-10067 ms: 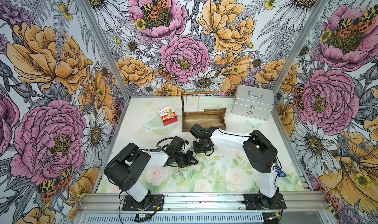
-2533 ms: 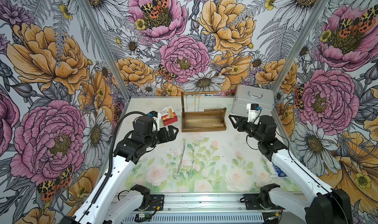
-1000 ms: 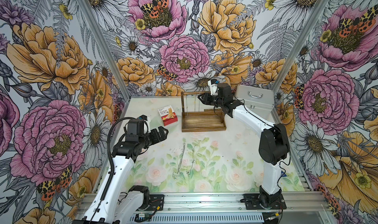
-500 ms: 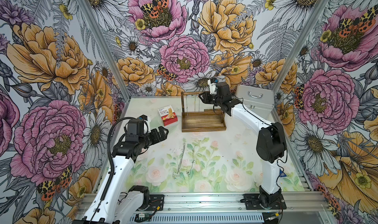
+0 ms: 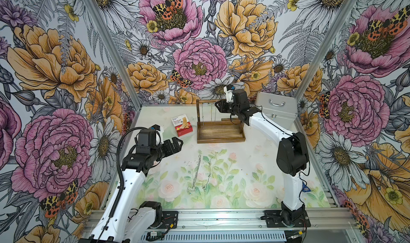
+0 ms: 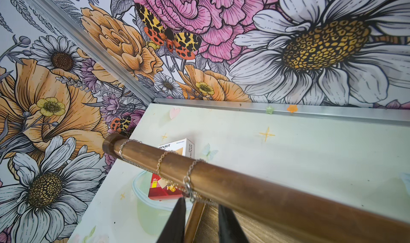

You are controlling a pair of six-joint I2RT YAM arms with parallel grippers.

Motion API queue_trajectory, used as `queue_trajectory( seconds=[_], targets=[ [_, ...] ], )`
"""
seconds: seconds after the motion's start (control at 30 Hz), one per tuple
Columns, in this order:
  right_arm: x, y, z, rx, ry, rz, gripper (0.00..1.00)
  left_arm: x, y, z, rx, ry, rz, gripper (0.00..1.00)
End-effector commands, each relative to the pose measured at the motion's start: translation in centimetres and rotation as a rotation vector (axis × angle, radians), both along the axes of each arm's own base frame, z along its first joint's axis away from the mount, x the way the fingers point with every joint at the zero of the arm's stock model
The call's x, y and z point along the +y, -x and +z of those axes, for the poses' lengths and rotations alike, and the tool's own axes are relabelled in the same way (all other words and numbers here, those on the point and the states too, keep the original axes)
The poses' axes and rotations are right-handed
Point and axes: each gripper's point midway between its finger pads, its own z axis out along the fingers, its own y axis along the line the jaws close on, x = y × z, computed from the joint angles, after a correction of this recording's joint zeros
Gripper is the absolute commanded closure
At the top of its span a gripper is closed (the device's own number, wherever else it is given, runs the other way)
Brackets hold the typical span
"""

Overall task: Take the necklace off the jewelry display stand
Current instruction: Take off the necklace from the stand.

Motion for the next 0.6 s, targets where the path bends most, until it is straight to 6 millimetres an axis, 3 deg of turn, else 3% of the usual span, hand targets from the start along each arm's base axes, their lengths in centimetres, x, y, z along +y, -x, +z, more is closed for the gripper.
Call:
queue_trajectory(
  seconds=[0.0, 0.57],
  targets=[
    [0.54, -0.7, 0.23, -0.029, 0.016, -0.002, 0.76, -0.2, 0.01, 0.14, -0.018, 0.018, -0.013, 0.01],
    [1.04, -0.83, 0.96, -0.051, 0.012, 0.017, 0.92, -0.28, 0.04, 0.16, -0.019, 0.021, -0.017, 0.01]
  ],
)
